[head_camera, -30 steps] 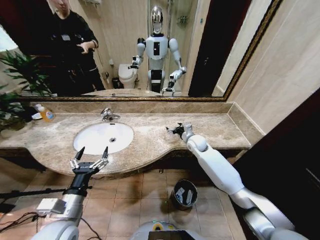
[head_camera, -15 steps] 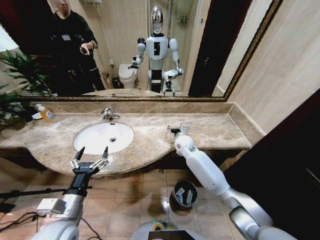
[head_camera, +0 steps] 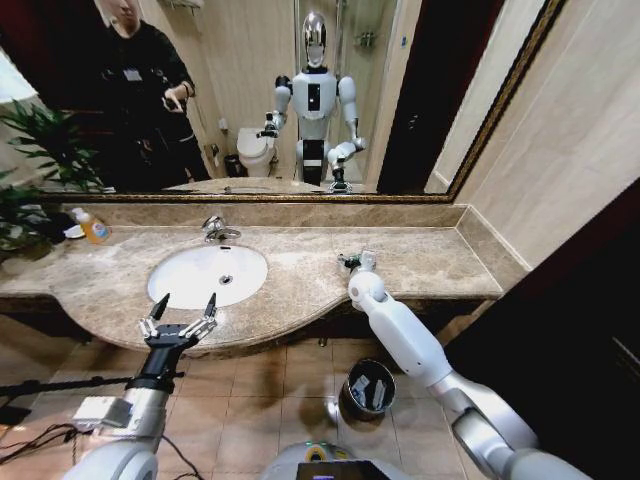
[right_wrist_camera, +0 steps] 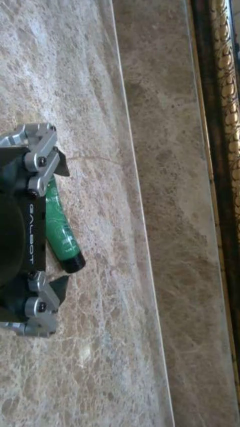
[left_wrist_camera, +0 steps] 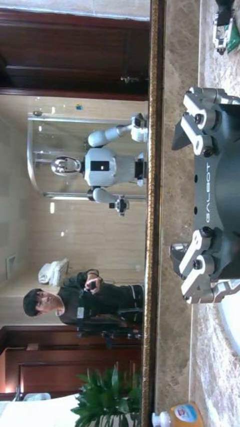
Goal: Pick up the trash from the sink and place it in the trash bin.
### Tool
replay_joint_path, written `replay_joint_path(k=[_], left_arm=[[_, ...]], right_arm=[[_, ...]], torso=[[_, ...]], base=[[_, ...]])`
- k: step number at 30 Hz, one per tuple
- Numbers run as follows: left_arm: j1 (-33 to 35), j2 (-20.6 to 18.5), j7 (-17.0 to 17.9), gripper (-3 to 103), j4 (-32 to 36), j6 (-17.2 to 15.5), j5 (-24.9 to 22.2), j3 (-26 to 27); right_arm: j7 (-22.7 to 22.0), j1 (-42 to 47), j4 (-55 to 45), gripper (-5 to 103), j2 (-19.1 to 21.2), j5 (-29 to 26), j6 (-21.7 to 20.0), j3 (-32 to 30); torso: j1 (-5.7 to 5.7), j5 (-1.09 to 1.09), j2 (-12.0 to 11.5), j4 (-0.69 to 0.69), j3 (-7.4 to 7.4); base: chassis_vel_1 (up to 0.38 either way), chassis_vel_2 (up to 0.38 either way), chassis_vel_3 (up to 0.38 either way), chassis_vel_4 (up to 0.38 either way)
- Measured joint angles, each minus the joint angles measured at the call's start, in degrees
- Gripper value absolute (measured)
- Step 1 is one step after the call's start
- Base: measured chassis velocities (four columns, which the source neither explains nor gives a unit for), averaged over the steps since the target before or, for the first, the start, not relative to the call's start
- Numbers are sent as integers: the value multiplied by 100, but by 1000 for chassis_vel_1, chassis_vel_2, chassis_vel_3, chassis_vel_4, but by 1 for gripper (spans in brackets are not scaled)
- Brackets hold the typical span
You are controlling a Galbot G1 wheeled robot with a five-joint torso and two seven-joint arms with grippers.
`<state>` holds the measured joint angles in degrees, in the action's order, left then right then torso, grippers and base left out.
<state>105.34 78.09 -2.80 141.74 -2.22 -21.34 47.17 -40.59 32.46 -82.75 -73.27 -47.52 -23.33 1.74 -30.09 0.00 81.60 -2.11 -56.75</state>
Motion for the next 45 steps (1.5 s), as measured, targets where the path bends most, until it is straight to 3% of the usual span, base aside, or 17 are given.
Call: replay_joint_path(k=[3, 5, 7, 8, 10, 11, 13, 19, 21, 23, 29, 39, 43, 45], left_arm=[[0, 0, 0, 100, 0, 0, 0, 0], [0, 0, 0, 100, 0, 0, 0, 0], [0, 0, 0, 100, 0, 0, 0, 0], [0, 0, 0, 100, 0, 0, 0, 0], [0, 0, 0, 100, 0, 0, 0, 0], [0, 0, 0, 100, 0, 0, 0, 0], [0, 0, 0, 100, 0, 0, 0, 0], [0, 0, 0, 100, 0, 0, 0, 0], [0, 0, 0, 100, 0, 0, 0, 0], [0, 0, 0, 100, 0, 0, 0, 0], [0, 0, 0, 100, 0, 0, 0, 0], [0, 0, 0, 100, 0, 0, 0, 0], [0, 0, 0, 100, 0, 0, 0, 0], [0, 0, 0, 100, 0, 0, 0, 0]], right_arm=[[46, -1, 21, 95, -19, 16, 8, 8], [98, -6, 89, 83, -64, 10, 13, 9], [136, -7, 122, 83, -76, 30, 28, 9], [190, -10, 171, 75, -83, 94, 55, 10], [234, -12, 203, 75, -83, 161, 77, 13], [306, -13, 239, 64, -80, 271, 109, 19], [351, -13, 254, 64, -73, 339, 130, 26], [474, -6, 297, 37, -31, 552, 194, 56], [489, -1, 297, 37, -27, 564, 194, 62], [565, 27, 297, 21, -13, 666, 200, 86], [686, 101, 289, 5, 4, 912, 291, 149], [974, 485, -510, 4, 362, 1250, 443, 56], [1092, 736, -928, 4, 565, 1290, 608, -100], [1379, 1166, -1303, 4, 775, 1458, 885, -357]], torso=[[0, 0, 0, 0, 0], [0, 0, 0, 0, 0], [0, 0, 0, 0, 0], [0, 0, 0, 0, 0], [0, 0, 0, 0, 0], [0, 1, 0, 0, 0], [0, 1, 0, 0, 0], [0, 0, 0, 0, 0], [0, 0, 0, 0, 0], [0, 0, 0, 0, 0], [1, 0, 1, 0, 1], [0, 2, 0, 0, 0], [1, 1, 0, 0, 0], [0, 1, 0, 0, 0]], base=[[0, 0, 0, 0], [0, 0, 0, 0], [0, 0, 0, 0], [0, 0, 0, 0], [0, 0, 0, 0], [0, 0, 0, 0], [0, 0, 0, 0], [0, 0, 0, 0], [0, 0, 0, 0], [0, 0, 0, 0], [0, 0, 0, 0], [0, 0, 0, 0], [0, 0, 0, 0], [0, 0, 0, 0]])
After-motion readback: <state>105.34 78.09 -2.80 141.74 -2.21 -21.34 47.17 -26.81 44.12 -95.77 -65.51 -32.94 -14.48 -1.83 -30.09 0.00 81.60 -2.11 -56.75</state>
